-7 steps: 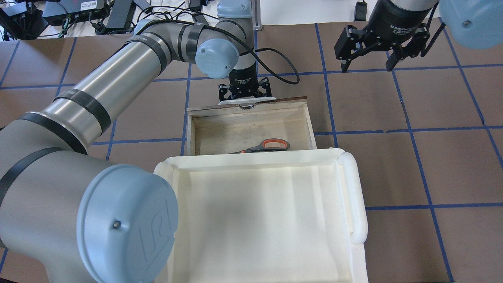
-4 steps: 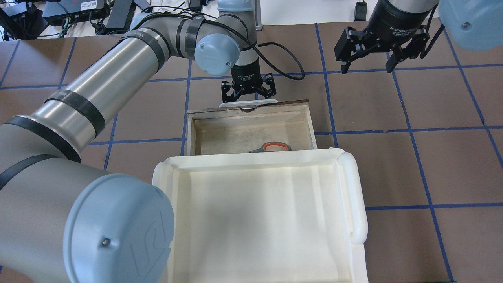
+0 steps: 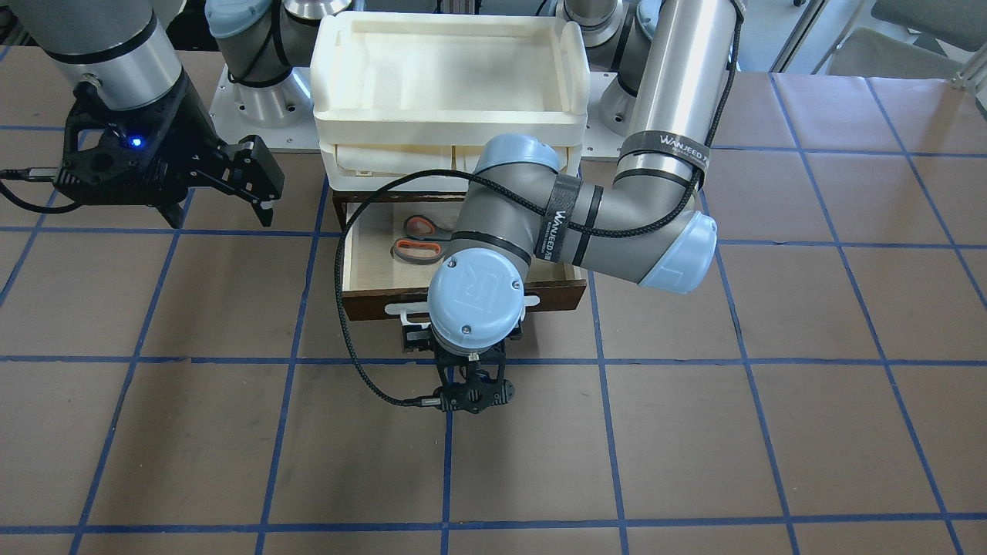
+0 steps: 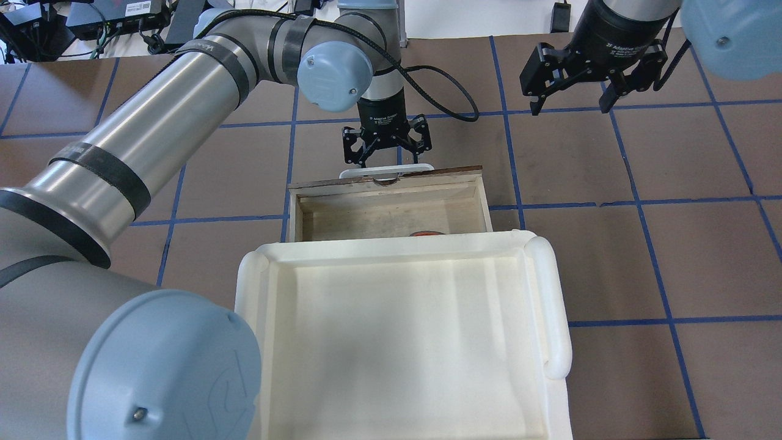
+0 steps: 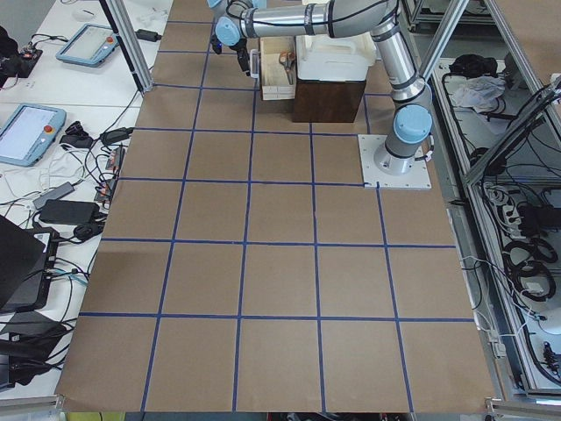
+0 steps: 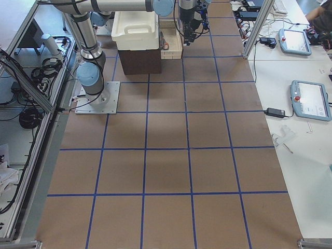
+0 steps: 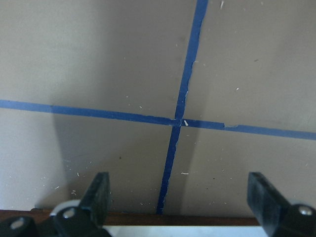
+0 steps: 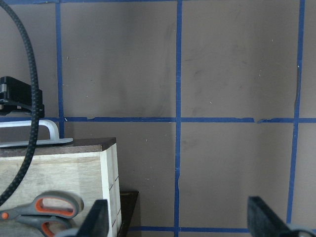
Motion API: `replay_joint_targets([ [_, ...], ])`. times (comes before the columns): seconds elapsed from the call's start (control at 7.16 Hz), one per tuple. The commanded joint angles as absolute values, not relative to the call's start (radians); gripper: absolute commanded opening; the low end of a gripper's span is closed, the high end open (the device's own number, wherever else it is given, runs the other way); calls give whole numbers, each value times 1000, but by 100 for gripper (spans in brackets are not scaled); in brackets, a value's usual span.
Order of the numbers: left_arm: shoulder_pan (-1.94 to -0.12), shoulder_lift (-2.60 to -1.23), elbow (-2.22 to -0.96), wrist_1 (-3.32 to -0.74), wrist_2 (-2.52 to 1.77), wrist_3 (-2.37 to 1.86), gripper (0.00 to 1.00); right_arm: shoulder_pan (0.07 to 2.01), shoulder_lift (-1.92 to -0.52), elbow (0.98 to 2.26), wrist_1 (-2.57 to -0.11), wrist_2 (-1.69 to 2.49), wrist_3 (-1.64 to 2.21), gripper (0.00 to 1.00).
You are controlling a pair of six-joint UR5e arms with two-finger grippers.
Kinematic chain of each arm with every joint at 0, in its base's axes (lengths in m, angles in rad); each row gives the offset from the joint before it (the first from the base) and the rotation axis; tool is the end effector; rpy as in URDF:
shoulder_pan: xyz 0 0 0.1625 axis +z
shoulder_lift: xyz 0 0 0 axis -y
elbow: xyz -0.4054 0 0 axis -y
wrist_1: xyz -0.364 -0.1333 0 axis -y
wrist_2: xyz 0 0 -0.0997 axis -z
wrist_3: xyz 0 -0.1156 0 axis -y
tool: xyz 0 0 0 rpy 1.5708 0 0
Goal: Put scissors in drawer and close it
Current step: 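Push the drawer shut, away from the robot, with the left gripper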
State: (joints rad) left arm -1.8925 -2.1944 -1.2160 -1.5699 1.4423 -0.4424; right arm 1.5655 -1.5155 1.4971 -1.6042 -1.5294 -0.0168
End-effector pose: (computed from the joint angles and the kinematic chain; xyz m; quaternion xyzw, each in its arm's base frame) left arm -0.3471 -0.5731 0.2580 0.0682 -0.9867 -0.1474 0.0094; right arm 0.1355 -0.4926 0.4638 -0.0063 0.9994 -0.0261 0.0204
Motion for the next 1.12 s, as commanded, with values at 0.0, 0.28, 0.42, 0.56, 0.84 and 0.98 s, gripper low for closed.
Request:
replay_joint_targets([
  [0.0, -1913, -2175, -1221, -1624, 1442, -459, 100, 1566, -1516, 1499, -1601, -1529, -17, 100],
  [0.28, -1919, -2171, -1236, -1655, 1436, -463, 100, 1566, -1516, 1497, -1603, -1528, -17, 100],
  [0.42, -1921, -2158, -1264, -1657, 1437, -463, 100, 1566, -1516, 1497, -1603, -1528, -17, 100],
  [0.56, -1921, -2145, -1285, -1658, 1436, -463, 100, 1566, -1516, 1497, -1605, -1528, -17, 100],
  [0.84, -1924, -2123, -1327, -1704, 1443, -465, 100, 1566, -1516, 1499, -1609, -1528, -17, 100],
  [0.98, -1936, -2115, -1342, -1709, 1447, -465, 100, 1566, -1516, 1499, -1611, -1528, -17, 100],
])
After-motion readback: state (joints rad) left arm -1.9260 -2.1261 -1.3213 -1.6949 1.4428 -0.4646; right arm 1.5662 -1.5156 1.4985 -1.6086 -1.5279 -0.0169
